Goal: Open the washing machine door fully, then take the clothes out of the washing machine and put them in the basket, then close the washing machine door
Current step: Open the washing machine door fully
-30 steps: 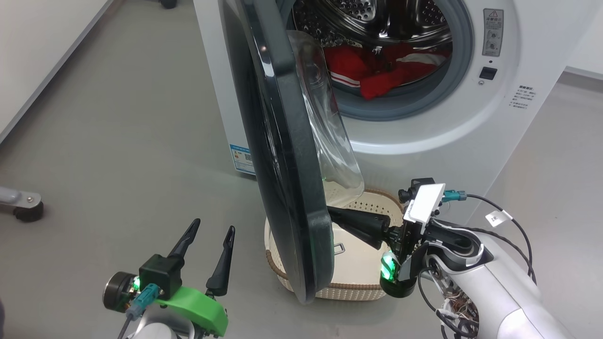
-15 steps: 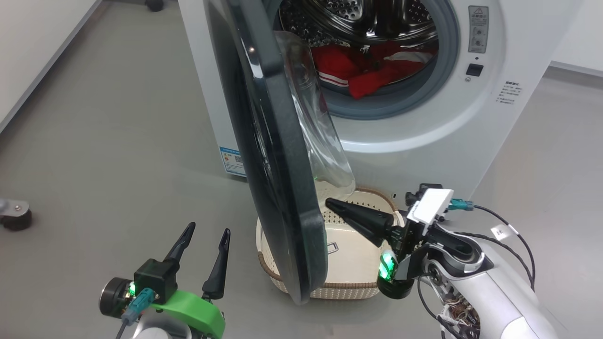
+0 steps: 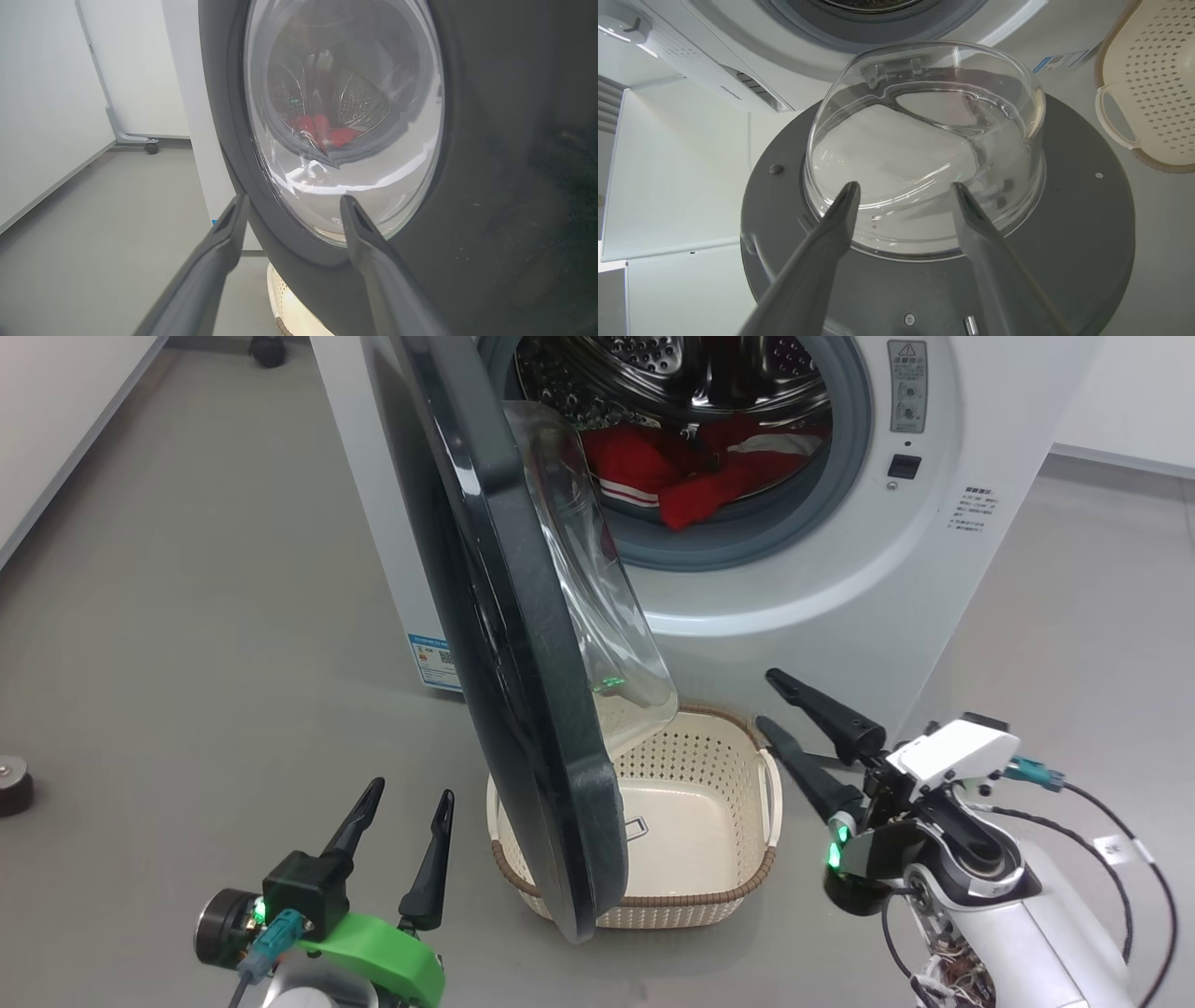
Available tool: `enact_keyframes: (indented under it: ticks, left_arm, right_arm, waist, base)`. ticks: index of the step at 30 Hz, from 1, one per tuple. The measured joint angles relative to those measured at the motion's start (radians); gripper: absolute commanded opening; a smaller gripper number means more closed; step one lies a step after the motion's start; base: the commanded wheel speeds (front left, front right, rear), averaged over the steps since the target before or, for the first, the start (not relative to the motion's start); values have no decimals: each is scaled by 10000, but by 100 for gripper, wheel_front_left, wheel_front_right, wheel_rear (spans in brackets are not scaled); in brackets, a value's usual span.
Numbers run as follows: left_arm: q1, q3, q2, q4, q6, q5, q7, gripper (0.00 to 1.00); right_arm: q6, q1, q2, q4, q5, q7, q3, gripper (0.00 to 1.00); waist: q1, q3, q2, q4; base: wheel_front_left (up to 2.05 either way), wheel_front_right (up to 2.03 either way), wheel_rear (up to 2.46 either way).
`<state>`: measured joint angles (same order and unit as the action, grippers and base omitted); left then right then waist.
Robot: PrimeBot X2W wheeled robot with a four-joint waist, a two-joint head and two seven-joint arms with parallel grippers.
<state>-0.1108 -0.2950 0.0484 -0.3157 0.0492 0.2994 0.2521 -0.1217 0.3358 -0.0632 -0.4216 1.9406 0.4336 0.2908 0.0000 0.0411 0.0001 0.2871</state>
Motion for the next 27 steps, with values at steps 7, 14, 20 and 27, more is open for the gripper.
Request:
enact_keyframes:
  ticks: [7,14,20,27]
  left_arm:
    - [121,73,8,-19,-15,171,0,100]
    - [236,125,23,-12,-90,173,2,100]
    - [251,238,40,10,-105,188,2,100]
    - [278,203,54,6,-105,188,0,100]
  right_arm:
    - [0,-591,-316,552,-1952,-1770,-414,100]
    - [0,-1203,-711,1055,-4226,-3795,-397,100]
    - [0,-1631,-1151,1333,-6149,-5653,-127,100]
    - [0,-1845,-1921,1321,-8640,-7154,433,100]
  waist:
    - [0,-118,0,-190]
    - [0,-200,0,-456]
    - [0,-252,0,-722]
    - [0,-312,0,-907]
  base:
    - [0,0,0]
    - [0,0,0]
    - [0,0,0]
    - [0,0,0]
